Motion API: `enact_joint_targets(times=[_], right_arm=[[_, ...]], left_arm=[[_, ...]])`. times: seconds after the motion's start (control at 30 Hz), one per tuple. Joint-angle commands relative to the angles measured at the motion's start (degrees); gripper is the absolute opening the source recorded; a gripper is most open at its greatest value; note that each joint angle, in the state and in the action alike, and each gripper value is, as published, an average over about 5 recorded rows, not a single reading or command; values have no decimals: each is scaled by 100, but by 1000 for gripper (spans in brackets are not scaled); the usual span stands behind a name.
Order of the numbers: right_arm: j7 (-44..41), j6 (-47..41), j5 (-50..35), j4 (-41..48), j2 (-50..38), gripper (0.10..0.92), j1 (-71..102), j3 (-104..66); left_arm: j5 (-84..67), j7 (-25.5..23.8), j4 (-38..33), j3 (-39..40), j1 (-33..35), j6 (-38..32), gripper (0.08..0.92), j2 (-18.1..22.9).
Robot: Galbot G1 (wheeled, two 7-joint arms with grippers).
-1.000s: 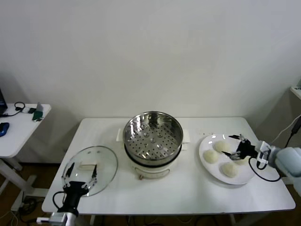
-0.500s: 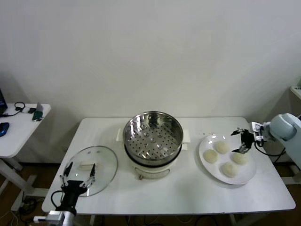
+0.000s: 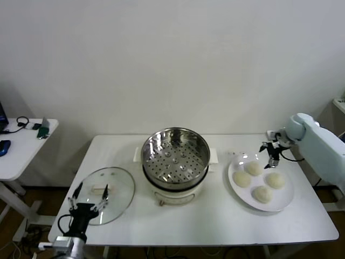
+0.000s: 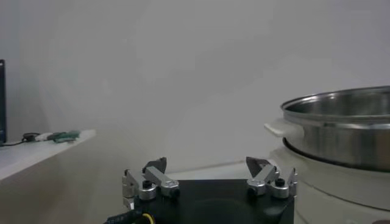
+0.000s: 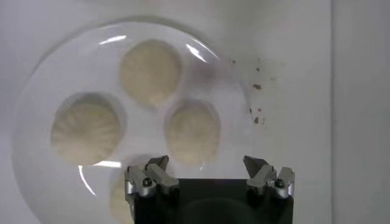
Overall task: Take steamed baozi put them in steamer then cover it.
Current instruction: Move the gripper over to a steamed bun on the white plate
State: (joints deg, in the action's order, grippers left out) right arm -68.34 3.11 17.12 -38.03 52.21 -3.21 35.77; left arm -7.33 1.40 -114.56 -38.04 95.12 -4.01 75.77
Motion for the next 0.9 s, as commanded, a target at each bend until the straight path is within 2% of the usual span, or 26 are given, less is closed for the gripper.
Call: enact_joint_targets(times=[0.03, 0.9], right_arm=[[-146, 177, 296, 787, 585, 823, -271, 350], [96, 374, 873, 1231, 918, 822, 52, -83]], left_arm=[[-17, 1, 22, -11, -35, 19, 823, -16], [-44, 13, 111, -30, -63, -9, 823, -82]])
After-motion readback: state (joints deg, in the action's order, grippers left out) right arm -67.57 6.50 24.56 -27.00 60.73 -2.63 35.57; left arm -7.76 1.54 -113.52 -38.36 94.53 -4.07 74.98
